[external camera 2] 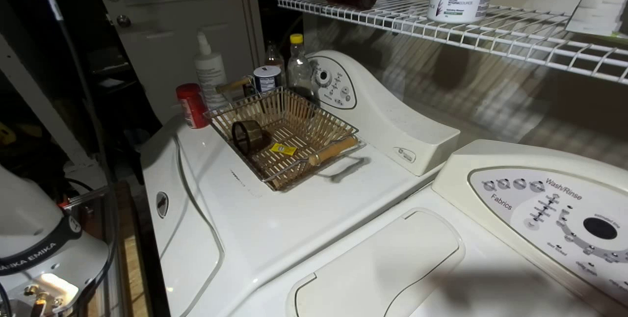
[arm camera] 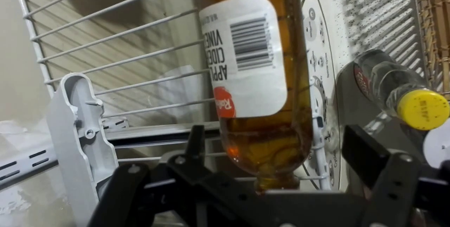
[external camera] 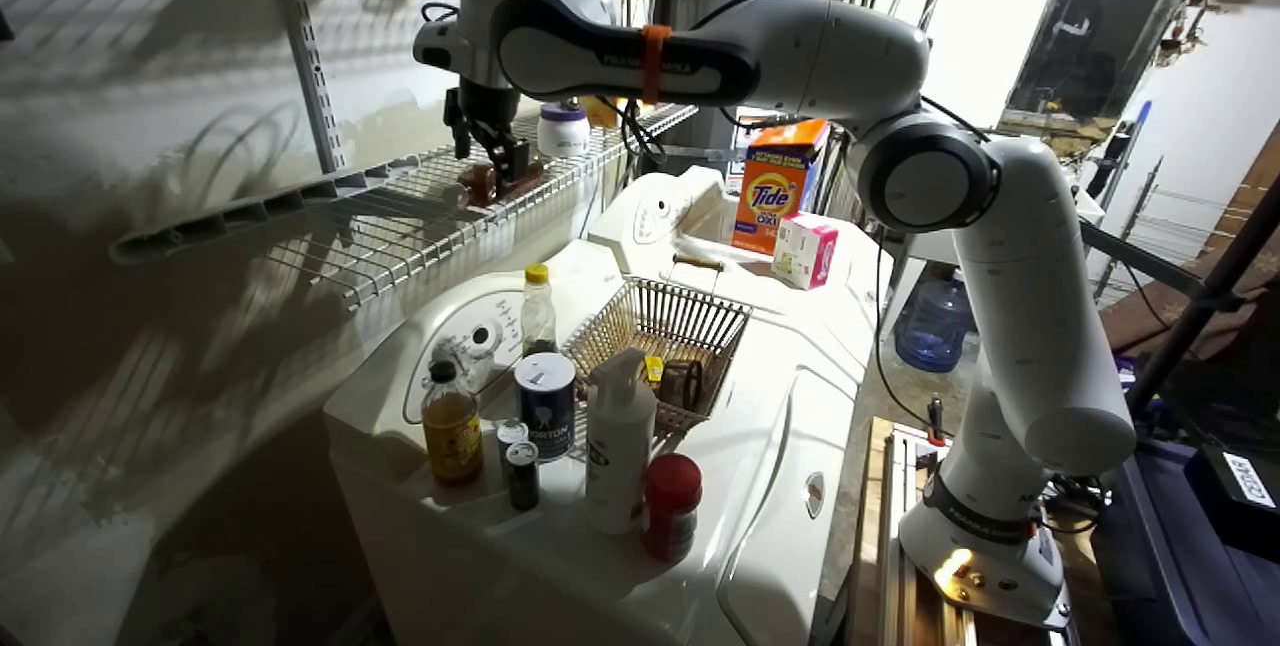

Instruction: Put the bottle bottom first on the rack

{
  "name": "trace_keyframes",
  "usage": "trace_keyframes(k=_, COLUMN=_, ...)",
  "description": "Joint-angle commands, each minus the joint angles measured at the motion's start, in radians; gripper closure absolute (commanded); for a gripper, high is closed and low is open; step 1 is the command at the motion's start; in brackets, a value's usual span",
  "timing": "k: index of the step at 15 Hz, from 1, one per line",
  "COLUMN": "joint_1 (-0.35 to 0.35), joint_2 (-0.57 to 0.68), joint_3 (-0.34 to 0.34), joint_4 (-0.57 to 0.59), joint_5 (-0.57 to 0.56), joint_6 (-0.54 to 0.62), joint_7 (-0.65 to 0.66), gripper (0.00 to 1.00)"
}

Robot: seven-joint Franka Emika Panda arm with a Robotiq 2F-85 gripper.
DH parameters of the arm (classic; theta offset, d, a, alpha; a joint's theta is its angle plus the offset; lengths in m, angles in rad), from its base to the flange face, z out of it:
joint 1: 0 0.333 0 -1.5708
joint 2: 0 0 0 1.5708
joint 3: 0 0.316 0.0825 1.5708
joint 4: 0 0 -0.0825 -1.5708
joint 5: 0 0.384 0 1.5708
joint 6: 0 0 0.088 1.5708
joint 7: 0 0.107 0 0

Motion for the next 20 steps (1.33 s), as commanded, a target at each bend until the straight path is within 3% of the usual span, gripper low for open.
trace_keyframes(k=1, joint_1=0.005, joint_2=0.058, joint_3=-0.003, joint_4=0.092, joint_5=-0.009, joint_6=-0.047, joint_7=-0.041, gripper=0.03)
trace_keyframes(k=4, joint_1=0.006, joint_2=0.072, joint_3=-0.004, joint_4=0.109, joint_5=-0.011, joint_6=-0.075, joint_7=-0.056, gripper=0.07)
trace_keyframes(k=5, joint_1=0.005, joint_2=0.075, joint_3=-0.004, joint_4=0.115, joint_5=-0.009, joint_6=-0.087, joint_7=-0.062, gripper=0.02)
trace_keyframes(k=6, joint_1=0.004, joint_2=0.079, joint_3=-0.003, joint_4=0.121, joint_5=-0.007, joint_6=-0.098, joint_7=-0.066, gripper=0.06)
trace_keyframes(k=7, joint_1=0.004, joint_2=0.081, joint_3=-0.005, joint_4=0.127, joint_5=-0.008, joint_6=-0.103, joint_7=-0.064, gripper=0.27)
trace_keyframes(k=8, joint_1=0.003, joint_2=0.082, joint_3=-0.004, joint_4=0.128, joint_5=-0.010, joint_6=-0.097, joint_7=-0.072, gripper=0.28)
trace_keyframes(k=13, joint_1=0.002, joint_2=0.087, joint_3=-0.008, joint_4=0.153, joint_5=-0.007, joint_6=-0.062, joint_7=-0.049, gripper=0.65)
trace_keyframes(k=18, joint_1=-0.021, joint_2=0.066, joint_3=-0.002, joint_4=0.161, joint_5=0.054, joint_6=0.058, joint_7=0.136, gripper=0.77)
trace_keyframes(k=20, joint_1=-0.023, joint_2=0.049, joint_3=-0.009, joint_4=0.156, joint_5=0.053, joint_6=0.099, joint_7=0.220, gripper=0.78)
